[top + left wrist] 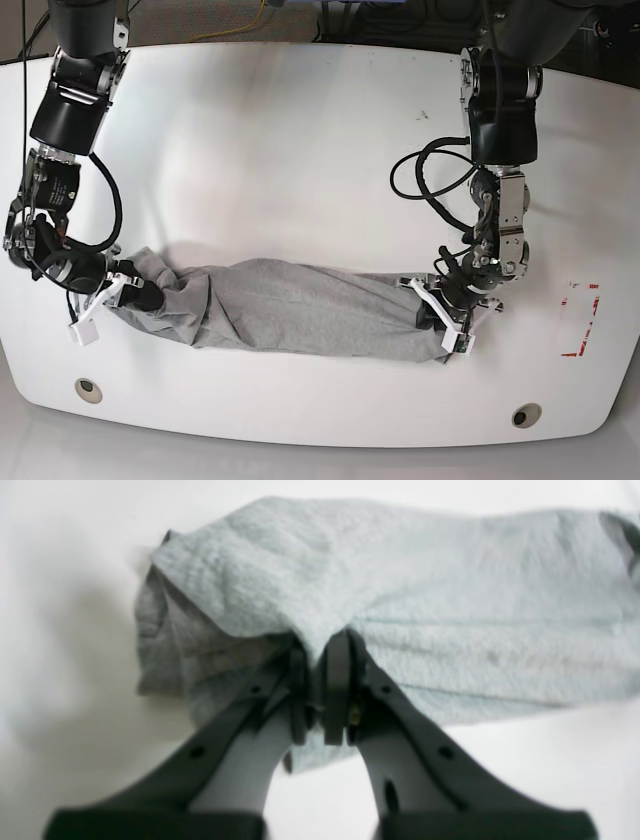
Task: Layout the t-shirt on the table in an organized manner, then fold the t-shirt properly
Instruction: 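Lift the shirt with both grippers and pull it toward the robot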
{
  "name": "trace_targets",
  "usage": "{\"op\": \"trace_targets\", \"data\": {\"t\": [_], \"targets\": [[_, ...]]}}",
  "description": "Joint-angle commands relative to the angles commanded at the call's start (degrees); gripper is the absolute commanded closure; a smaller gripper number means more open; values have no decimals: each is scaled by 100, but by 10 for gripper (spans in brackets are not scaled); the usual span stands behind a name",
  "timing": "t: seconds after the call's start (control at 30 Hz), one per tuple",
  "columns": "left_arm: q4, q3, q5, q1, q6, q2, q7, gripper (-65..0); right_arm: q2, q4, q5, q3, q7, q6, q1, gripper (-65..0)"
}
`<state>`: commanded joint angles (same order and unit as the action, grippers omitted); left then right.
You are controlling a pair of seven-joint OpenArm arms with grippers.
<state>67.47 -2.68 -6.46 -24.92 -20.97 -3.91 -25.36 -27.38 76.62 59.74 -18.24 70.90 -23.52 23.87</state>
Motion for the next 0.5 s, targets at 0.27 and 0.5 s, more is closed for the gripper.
{"op": "trace_targets", "data": {"t": [0.27,0.5], "targets": [[826,0,26,202,18,-255,-273,-29,193,369,-26,0,0,9,-352,0],[1442,-9,35,264,18,-352,-466,-29,396,695,-35,26,0,26,-686,0]]}}
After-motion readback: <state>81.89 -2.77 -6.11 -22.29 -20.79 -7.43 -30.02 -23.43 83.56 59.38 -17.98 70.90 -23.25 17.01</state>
